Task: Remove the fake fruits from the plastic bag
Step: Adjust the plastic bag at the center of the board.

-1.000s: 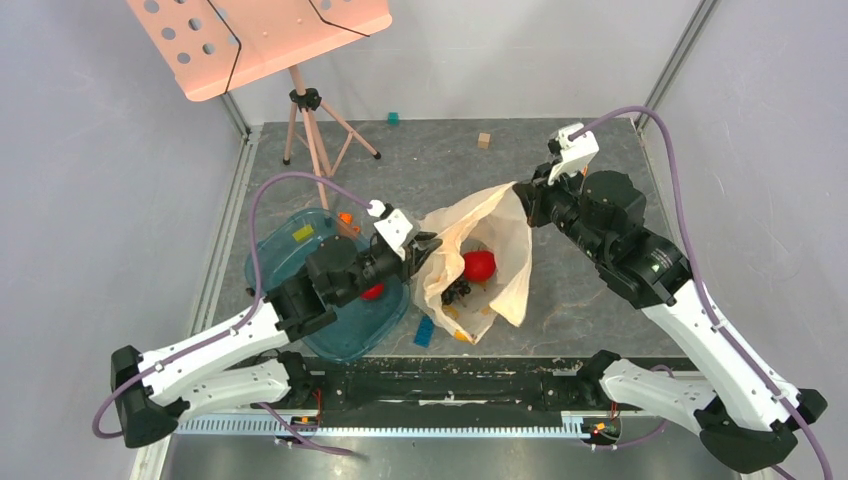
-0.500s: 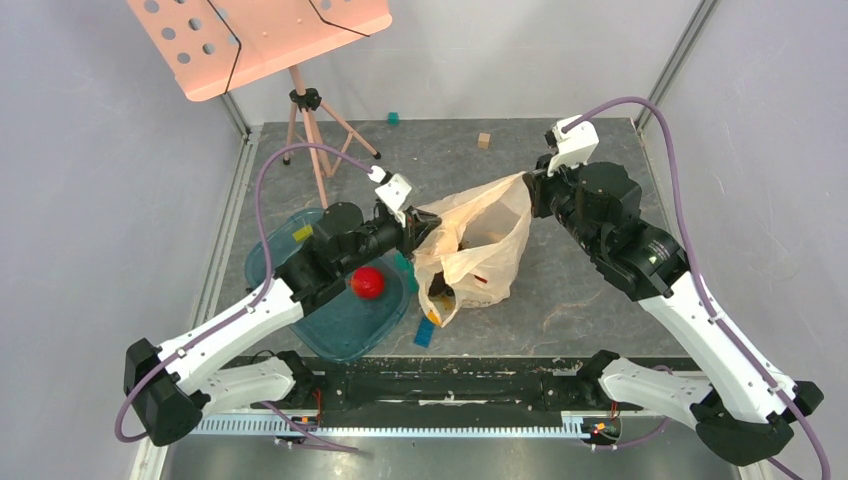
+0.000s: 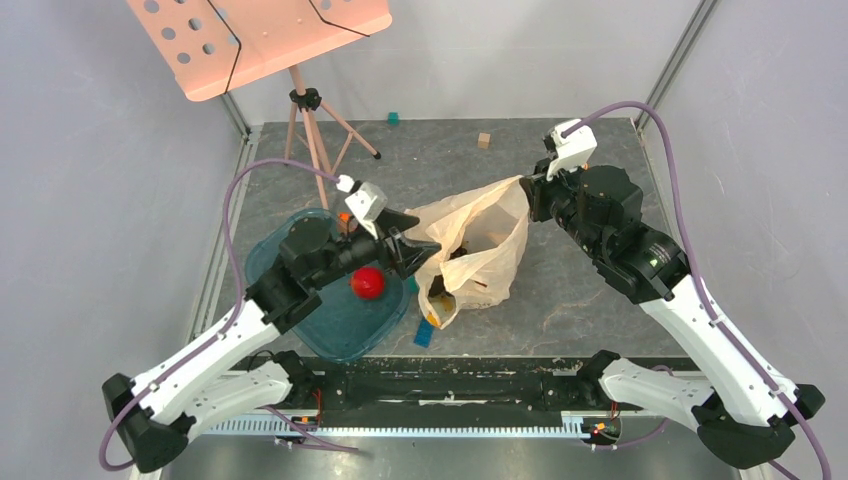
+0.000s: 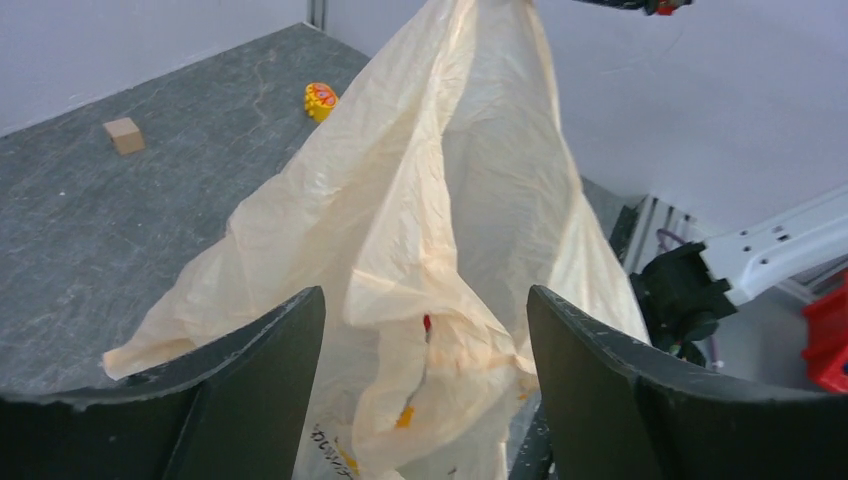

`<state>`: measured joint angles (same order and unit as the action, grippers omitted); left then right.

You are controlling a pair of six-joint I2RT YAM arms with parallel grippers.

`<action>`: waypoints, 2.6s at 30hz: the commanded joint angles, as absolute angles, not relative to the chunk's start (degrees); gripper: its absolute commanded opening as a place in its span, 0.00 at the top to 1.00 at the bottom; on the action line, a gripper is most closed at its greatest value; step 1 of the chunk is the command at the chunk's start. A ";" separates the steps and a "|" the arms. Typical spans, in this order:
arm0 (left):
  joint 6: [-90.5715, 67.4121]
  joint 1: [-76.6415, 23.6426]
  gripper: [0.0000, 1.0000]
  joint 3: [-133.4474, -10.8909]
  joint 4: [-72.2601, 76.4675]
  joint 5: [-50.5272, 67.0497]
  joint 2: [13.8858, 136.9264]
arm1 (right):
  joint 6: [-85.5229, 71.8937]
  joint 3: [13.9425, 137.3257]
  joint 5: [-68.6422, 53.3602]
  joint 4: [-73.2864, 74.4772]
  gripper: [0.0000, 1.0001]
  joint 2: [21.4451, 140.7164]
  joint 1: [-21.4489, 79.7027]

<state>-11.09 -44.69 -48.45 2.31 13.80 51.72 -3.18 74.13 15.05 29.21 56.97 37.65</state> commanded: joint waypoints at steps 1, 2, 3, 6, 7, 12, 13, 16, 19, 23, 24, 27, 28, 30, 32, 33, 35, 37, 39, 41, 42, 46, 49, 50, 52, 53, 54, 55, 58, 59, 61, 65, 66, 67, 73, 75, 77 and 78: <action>-18.32 -44.71 0.17 -44.56 5.01 15.74 47.42 | -2.88 73.68 13.84 27.07 1.00 56.81 37.57; -18.91 -44.80 0.15 -44.02 5.01 15.40 47.30 | -2.97 73.59 13.65 27.00 1.00 56.86 37.57; -19.26 -45.04 0.15 -43.60 5.01 14.71 47.12 | -2.99 73.52 13.50 26.95 1.00 57.01 37.54; -19.86 -46.23 0.10 -41.84 5.01 12.04 46.06 | -3.08 73.17 13.23 26.83 1.00 57.16 37.53; -19.67 -46.97 0.09 -41.25 5.01 10.75 45.40 | -3.08 73.05 13.21 26.81 1.00 57.18 37.53; -15.22 -51.39 0.03 -40.55 2.09 -0.47 45.14 | -3.27 72.69 12.93 26.59 1.00 57.29 37.53; -14.49 -51.78 0.03 -40.89 1.57 -2.52 45.81 | -3.34 72.61 12.74 26.54 1.00 57.25 37.54; -12.66 -52.46 0.03 -41.78 1.72 -7.38 48.48 | -3.68 72.51 12.32 26.40 1.00 57.25 37.53; -11.38 -52.47 0.06 -42.84 3.06 -12.32 51.03 | -3.78 72.51 11.81 26.48 1.00 57.07 37.49; -10.80 -52.31 0.22 -45.98 2.83 -18.56 54.27 | -3.70 72.92 12.20 26.37 1.00 56.29 37.52; -10.74 -52.15 0.28 -46.59 2.94 -19.23 54.91 | -3.68 73.23 12.61 26.27 1.00 55.89 37.54; -11.82 -51.35 0.59 -48.23 3.78 -20.56 56.10 | -3.38 74.83 14.26 26.28 1.00 55.08 37.53; -12.02 -51.04 0.67 -48.40 4.45 -20.50 56.24 | -3.20 75.38 14.51 26.28 1.00 54.96 37.53; -12.45 -50.20 0.75 -48.64 5.95 -19.69 56.39 | -3.13 76.71 14.59 26.45 1.00 54.81 37.53; -13.11 -49.09 0.81 -49.07 6.88 -18.34 56.75 | -2.91 77.86 14.32 26.63 1.00 54.96 37.53; -13.49 -48.35 0.82 -49.21 7.30 -17.08 57.01 | -2.81 78.26 13.88 26.71 1.00 55.10 37.51; -14.54 -46.77 0.85 -49.00 8.31 -14.86 57.33 | -2.49 79.07 12.62 26.70 1.00 55.40 37.52; -15.43 -45.35 0.85 -48.74 9.05 -13.65 57.97 | -2.30 79.69 10.53 26.41 1.00 55.58 37.53; -16.43 -43.74 0.82 -48.36 9.84 -12.45 58.98 | -2.11 79.72 7.53 25.19 1.00 55.35 37.57; -17.58 -41.97 0.78 -48.25 10.43 -10.93 60.50 | -1.98 79.54 4.18 24.09 1.00 55.14 37.49; -18.06 -41.07 0.76 -48.31 10.67 -9.85 61.58 | -1.94 79.46 2.29 23.78 1.00 55.07 37.53; -19.15 -39.44 0.47 -49.42 10.75 -7.10 65.84 | -2.11 78.21 -2.40 22.75 1.00 54.92 37.53; -19.75 -39.14 0.27 -50.90 9.23 -5.24 67.98 | -2.33 76.90 -2.38 22.58 1.00 54.62 37.53; -19.84 -39.11 0.23 -51.33 8.62 -4.73 68.27 | -2.22 76.51 -2.16 22.63 1.00 54.67 37.53; -20.04 -39.06 0.13 -51.74 7.49 -4.30 67.61 | -2.20 76.05 -1.87 22.59 1.00 54.83 37.50; -20.07 -39.03 0.09 -51.85 7.07 -4.15 66.83 | -2.20 75.94 -1.78 22.65 1.00 54.90 37.55; -20.04 -39.02 0.07 -51.78 6.74 -4.22 66.12 | -2.20 75.85 -1.76 22.60 1.00 54.98 37.53; -20.03 -38.98 0.06 -51.60 6.68 -4.51 65.22 | -2.28 75.77 -1.76 22.52 1.00 55.05 37.53; -20.21 -38.68 0.09 -50.59 8.08 -3.21 63.67 | -2.44 75.72 -2.17 22.32 1.00 55.04 37.53; -20.28 -38.51 0.13 -50.13 8.94 -1.75 63.56 | -2.53 75.55 -2.33 22.17 1.00 55.01 37.53; -20.92 -38.24 0.27 -49.51 10.61 0.90 64.06 | -2.55 75.26 -2.67 22.10 1.00 54.85 37.55; -22.77 -37.76 0.48 -48.48 13.38 3.57 66.38 | -1.53 75.06 -6.02 22.03 1.00 54.23 37.53; -22.93 -37.58 0.49 -48.36 14.24 4.10 67.21 | -1.12 75.06 -7.74 21.92 1.00 54.01 37.53; -23.02 -37.45 0.49 -48.47 14.87 4.35 68.08 | -0.61 74.97 -10.55 21.77 1.00 53.79 37.53; -22.93 -36.17 0.51 -51.67 18.19 8.22 75.20 | 1.76 75.02 -24.98 20.83 1.00 52.62 37.51; -23.40 -35.90 0.51 -53.67 18.83 11.06 78.98 | 1.61 74.98 -26.59 20.50 1.00 52.58 37.53; -24.07 -35.82 0.52 -55.60 19.90 15.15 82.67 | 1.37 74.82 -27.38 20.31 1.00 52.83 37.53; -24.47 -35.84 0.52 -56.61 20.73 18.14 84.97 | 1.20 74.72 -27.74 20.11 1.00 53.01 37.53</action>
<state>-20.62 -36.27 -51.48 15.05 8.49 79.42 0.51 74.96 -21.54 23.92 53.45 37.63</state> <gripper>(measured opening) 0.486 0.005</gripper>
